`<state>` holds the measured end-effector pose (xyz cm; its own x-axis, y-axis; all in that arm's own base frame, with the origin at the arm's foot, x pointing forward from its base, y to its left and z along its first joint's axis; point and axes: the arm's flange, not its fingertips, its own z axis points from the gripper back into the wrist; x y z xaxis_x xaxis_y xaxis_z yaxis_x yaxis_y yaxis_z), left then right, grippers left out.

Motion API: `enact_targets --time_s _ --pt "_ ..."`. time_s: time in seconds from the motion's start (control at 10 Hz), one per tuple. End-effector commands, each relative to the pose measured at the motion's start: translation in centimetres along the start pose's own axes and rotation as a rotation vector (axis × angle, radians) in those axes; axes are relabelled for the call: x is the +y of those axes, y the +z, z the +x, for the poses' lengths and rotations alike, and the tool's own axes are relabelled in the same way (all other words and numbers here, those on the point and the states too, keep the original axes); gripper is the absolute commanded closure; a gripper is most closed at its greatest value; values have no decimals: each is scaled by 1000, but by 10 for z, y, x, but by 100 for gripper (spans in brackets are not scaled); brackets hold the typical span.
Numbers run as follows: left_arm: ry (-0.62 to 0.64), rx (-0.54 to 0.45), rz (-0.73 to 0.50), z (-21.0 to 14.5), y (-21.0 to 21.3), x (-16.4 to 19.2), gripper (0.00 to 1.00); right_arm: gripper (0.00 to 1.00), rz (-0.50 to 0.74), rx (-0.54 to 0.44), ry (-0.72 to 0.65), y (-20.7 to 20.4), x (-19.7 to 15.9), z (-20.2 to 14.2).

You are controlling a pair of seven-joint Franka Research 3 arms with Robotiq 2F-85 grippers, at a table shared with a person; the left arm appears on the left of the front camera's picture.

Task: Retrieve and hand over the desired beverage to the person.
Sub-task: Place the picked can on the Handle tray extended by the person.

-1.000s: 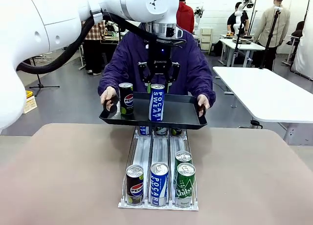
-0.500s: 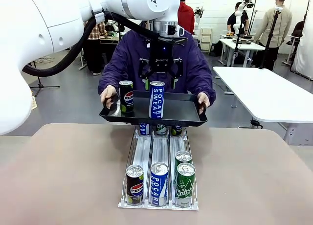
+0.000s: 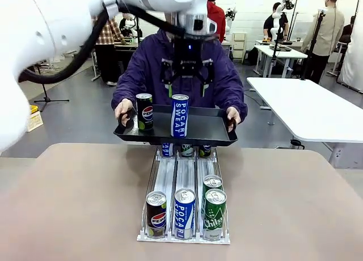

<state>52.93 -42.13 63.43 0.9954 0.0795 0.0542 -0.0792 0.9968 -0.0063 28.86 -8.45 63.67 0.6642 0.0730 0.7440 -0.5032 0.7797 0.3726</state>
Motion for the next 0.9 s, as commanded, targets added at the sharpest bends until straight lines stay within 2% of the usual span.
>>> enact_targets --time_s 0.0,0.1,0.3,0.6,0.8 --pt "-210 -63 -43 -64 34 53 0 0 35 -16 8 -2 -2 0" --pt "-322 -109 -76 -97 40 89 0 0 35 -16 8 -2 -2 0" --pt "-425 -175 -155 -136 43 137 0 0 35 -16 8 -2 -2 0" --pt "-477 -277 -240 -170 39 201 0 0 35 -16 8 -2 -2 0" --pt "-445 -300 -283 -174 34 235 0 0 35 -16 8 -2 -2 0"
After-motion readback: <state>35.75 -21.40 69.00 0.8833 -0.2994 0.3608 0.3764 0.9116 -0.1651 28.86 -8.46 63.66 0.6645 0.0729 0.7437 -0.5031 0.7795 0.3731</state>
